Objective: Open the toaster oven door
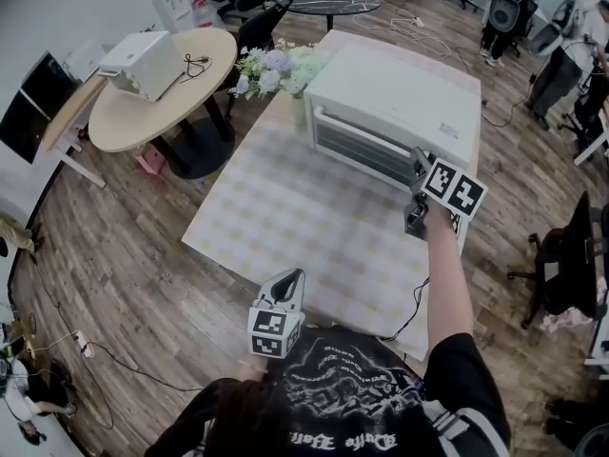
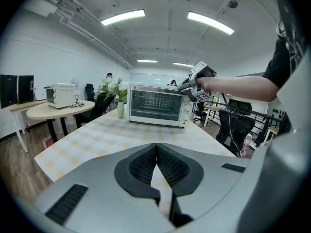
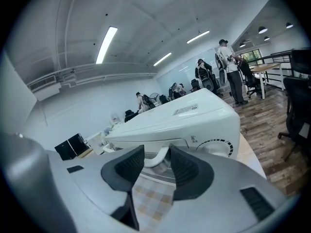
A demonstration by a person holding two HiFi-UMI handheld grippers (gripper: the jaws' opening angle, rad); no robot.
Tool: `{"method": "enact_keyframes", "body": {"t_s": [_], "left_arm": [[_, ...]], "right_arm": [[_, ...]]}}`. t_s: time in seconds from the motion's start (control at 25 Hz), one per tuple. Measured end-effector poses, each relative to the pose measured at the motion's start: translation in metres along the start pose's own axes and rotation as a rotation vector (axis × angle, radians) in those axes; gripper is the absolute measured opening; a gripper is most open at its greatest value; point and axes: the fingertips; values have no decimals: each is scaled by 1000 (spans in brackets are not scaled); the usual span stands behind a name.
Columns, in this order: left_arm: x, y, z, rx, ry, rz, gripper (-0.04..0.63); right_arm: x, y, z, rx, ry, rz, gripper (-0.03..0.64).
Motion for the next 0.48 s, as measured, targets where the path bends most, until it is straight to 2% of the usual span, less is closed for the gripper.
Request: {"method": "enact_keyframes", "body": {"t_s": [0.48], "left_arm": [[11,4,2,-3,5,21,18]], "right_arm": [[4,3,5,1,29,11,178]]}}
Point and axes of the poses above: the fingertips, and each gripper's own axes: y backward along the fingers, z to its left, x out of its underside, and after that the axes turned 13 degrees about -x, right-handed
